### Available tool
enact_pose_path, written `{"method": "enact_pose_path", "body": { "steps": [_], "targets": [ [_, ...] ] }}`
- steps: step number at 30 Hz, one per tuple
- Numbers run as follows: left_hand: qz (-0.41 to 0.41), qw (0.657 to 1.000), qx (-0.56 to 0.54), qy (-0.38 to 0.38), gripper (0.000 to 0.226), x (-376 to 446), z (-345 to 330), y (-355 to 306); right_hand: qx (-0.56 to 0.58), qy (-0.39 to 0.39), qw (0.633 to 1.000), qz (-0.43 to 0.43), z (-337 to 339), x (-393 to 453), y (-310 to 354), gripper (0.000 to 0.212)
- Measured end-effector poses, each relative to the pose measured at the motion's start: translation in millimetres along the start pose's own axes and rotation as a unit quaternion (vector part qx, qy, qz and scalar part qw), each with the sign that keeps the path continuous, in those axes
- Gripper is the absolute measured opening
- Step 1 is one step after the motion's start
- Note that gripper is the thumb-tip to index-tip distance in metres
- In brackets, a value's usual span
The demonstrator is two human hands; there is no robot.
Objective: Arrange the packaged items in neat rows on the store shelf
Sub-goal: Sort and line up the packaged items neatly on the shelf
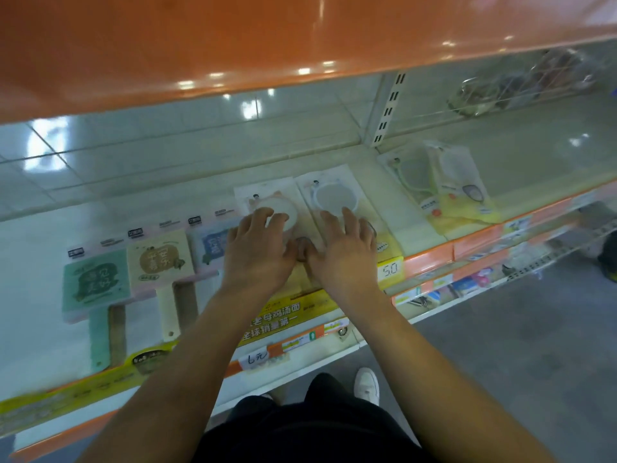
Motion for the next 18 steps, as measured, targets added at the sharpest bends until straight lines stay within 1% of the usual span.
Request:
{"method": "enact_pose_path", "body": {
  "steps": [3, 7, 12, 15, 18],
  "targets": [
    [-0.02, 1.0, 0.001, 0.002, 0.047, 8, -11, -28, -0.006, 0.004, 1.0, -0.01, 11, 11, -27, 0.064],
    [-0.023, 1.0, 0.004, 0.009, 0.048, 23, -30, -75, 0.012, -0.009, 1.0, -0.025, 31, 30, -71, 0.064],
    [-0.028, 1.0, -0.005, 0.008, 0.047, 46, -56, -145, -0.001, -0.034, 0.999, -0.032, 59, 59, -139, 0.058],
    [-0.036, 0.999, 0.003, 0.008, 0.047, 58, -68, -179, 0.006, -0.063, 0.997, -0.035, 73, 77, -171, 0.055],
    [-0.029, 1.0, 0.006, 0.011, 0.046, 70, -78, -209, -0.006, -0.047, 0.998, -0.03, 79, 98, -203, 0.055]
  ]
}}
Point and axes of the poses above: each hand's wrist, its own x-axis towards the middle knuckle, its own z-axis out of the back of the hand, y = z × x, the point moved 6 cm from there along x, towards the middle knuckle, and after that the axes turned 7 degrees about -y, right-handed, at the moved point
